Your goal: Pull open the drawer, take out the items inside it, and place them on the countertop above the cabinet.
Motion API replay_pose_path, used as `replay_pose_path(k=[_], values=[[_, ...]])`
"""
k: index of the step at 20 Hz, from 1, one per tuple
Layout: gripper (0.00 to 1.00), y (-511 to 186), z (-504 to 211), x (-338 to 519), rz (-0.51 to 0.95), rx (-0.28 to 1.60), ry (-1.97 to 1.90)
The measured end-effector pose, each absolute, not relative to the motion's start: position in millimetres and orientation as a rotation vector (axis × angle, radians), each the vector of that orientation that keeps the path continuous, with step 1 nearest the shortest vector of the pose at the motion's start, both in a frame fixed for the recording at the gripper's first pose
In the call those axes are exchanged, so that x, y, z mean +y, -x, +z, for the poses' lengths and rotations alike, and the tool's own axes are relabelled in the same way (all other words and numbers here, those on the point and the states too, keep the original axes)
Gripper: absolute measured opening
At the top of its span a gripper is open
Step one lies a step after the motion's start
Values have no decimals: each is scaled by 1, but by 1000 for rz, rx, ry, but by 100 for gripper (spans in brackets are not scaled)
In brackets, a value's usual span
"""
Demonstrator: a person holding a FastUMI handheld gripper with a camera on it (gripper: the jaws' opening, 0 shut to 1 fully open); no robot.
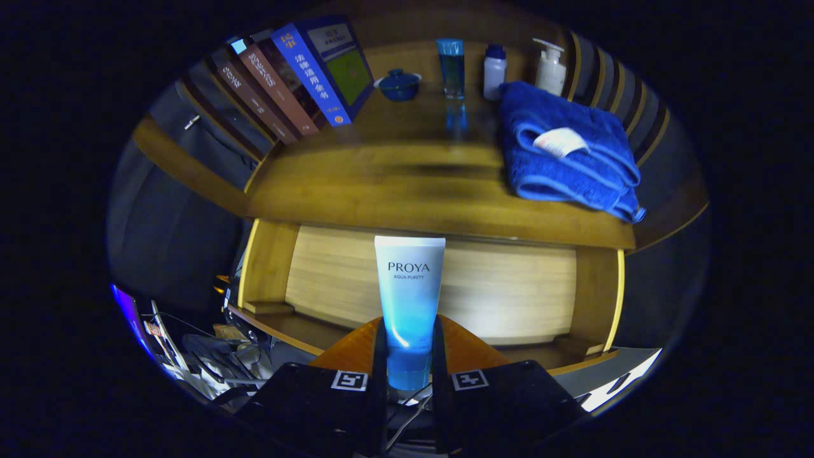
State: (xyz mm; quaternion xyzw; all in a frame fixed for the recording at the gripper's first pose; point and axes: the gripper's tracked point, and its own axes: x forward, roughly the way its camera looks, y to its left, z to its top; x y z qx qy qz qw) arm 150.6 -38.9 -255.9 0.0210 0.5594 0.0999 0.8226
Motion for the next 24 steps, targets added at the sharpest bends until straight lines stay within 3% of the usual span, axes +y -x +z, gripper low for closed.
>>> replay_pose_path(k=[10, 19, 24], values=[[33, -268, -255, -28, 105, 1149, -1], [36, -303, -285, -25, 41, 1199, 73], [61, -303, -279, -23, 49, 1167, 64]])
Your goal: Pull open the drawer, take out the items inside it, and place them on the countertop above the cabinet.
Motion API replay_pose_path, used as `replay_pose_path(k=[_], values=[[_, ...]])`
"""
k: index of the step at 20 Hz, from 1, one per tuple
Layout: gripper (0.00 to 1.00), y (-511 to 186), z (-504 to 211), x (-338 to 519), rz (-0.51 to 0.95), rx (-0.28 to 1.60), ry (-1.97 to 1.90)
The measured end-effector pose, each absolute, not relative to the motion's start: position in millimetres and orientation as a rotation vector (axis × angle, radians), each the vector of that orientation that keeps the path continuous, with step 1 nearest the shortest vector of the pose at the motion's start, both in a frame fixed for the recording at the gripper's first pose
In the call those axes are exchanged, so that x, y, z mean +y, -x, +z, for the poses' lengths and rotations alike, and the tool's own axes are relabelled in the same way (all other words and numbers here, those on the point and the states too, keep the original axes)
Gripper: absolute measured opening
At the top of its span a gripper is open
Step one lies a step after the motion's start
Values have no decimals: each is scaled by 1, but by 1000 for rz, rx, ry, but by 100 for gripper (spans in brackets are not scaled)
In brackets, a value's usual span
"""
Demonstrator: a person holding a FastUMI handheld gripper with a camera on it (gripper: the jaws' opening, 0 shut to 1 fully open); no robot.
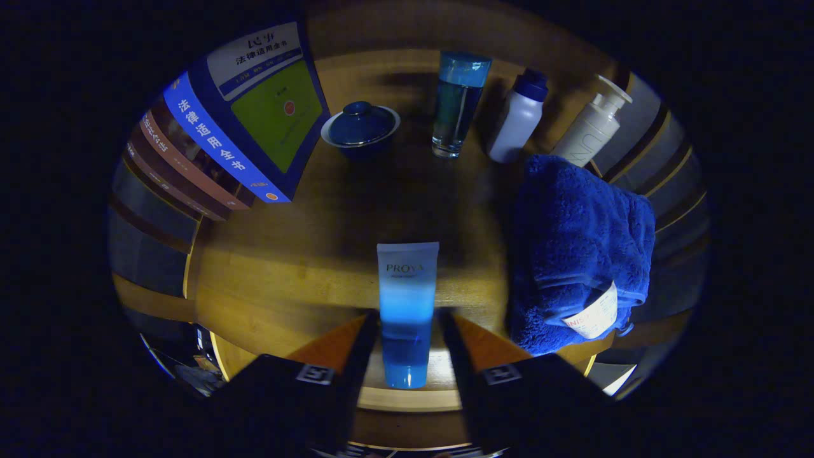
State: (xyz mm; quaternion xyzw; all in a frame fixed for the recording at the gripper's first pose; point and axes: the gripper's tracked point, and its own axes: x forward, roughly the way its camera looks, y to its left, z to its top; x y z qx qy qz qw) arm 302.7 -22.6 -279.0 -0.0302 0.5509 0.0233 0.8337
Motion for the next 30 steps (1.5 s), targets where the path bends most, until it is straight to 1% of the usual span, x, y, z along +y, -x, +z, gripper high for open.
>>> replay_pose_path(k=[4, 8, 12, 15, 19, 25, 28, 30], values=[[81, -295, -256, -22, 83, 1048, 96], [100, -260, -217, -11, 128, 896, 69], [100, -219, -169, 1, 163, 726, 3], [100, -190, -136, 0, 167, 562, 18], [100, -150, -109, -24, 111, 376, 98], [100, -116, -127, -66, 66, 215, 218], [100, -92, -155, -65, 63, 200, 211], [100, -68, -187, -59, 56, 204, 165]])
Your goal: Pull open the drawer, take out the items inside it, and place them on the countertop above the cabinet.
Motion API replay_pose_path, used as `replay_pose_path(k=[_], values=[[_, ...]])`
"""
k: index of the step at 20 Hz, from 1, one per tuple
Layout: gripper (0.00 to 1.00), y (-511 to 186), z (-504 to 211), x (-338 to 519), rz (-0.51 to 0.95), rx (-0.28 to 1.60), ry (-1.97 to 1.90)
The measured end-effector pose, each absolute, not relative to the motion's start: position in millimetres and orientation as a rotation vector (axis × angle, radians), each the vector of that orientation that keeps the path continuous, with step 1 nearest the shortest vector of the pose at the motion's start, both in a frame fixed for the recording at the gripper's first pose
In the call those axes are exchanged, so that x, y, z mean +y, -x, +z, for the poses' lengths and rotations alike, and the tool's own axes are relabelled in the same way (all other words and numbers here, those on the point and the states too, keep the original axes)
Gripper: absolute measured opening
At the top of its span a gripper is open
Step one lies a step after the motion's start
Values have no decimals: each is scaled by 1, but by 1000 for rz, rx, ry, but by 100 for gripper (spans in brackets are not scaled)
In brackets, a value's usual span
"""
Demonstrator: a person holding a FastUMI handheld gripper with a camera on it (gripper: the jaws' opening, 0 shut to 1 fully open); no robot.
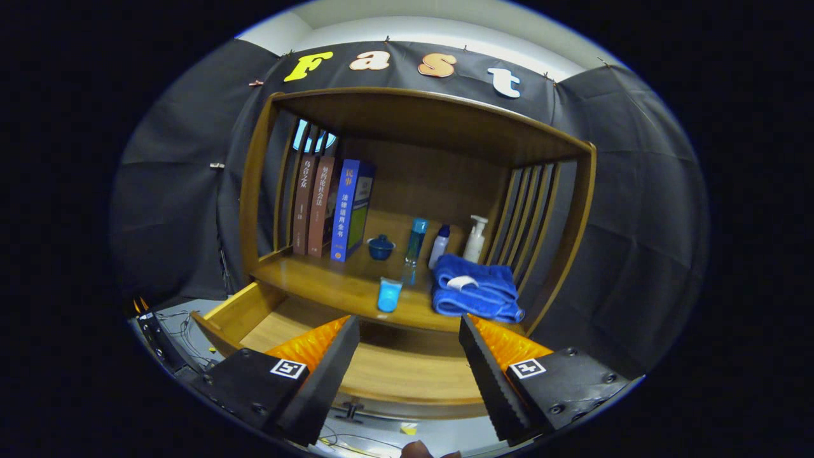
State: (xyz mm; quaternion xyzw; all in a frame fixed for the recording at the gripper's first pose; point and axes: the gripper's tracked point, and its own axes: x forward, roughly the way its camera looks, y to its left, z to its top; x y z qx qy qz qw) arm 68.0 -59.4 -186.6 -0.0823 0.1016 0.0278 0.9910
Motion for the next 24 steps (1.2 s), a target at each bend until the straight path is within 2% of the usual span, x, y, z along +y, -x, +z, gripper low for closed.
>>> replay_pose_path(k=[5, 12, 24], values=[[100, -23, -250, -30, 61, 181, 20], [100, -32, -323, -12, 81, 204, 21], [99, -56, -327, -19, 11, 155, 33]])
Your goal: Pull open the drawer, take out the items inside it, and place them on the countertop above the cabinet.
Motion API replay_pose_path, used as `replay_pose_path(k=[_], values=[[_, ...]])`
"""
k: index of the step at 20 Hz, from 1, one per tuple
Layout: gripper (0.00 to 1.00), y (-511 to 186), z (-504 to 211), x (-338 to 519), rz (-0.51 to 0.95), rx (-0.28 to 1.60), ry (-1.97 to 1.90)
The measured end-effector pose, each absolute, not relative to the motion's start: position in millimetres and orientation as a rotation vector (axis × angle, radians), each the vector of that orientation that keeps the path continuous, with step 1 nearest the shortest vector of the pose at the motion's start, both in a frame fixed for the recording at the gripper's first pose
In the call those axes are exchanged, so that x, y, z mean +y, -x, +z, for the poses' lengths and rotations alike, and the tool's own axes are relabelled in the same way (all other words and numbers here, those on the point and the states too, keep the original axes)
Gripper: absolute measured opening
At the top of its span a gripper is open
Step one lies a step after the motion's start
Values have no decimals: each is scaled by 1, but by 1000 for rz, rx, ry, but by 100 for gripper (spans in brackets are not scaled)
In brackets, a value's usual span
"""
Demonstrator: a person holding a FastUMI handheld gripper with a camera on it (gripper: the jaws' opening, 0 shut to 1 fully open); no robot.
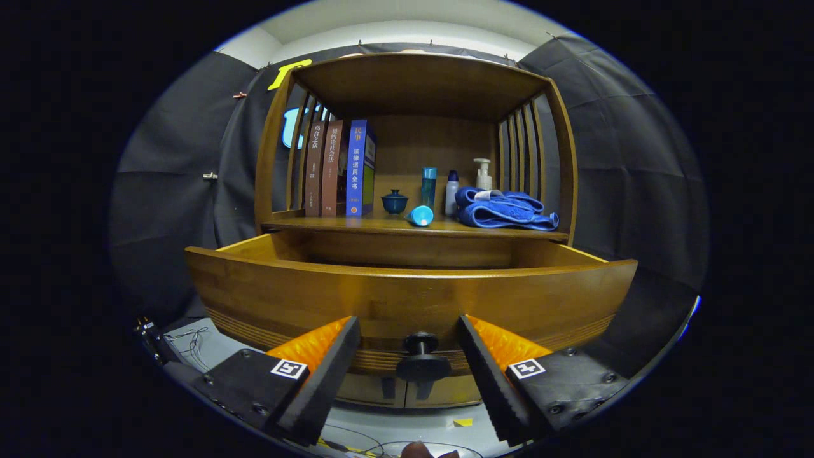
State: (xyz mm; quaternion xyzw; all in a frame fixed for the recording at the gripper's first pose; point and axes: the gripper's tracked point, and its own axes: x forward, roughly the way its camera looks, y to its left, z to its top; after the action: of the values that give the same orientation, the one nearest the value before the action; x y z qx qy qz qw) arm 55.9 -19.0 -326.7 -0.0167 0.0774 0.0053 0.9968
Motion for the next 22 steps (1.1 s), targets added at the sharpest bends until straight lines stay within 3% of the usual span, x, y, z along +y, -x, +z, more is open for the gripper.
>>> replay_pose_path(k=[22], values=[[100, -195, -331, -14, 5, 153, 42]])
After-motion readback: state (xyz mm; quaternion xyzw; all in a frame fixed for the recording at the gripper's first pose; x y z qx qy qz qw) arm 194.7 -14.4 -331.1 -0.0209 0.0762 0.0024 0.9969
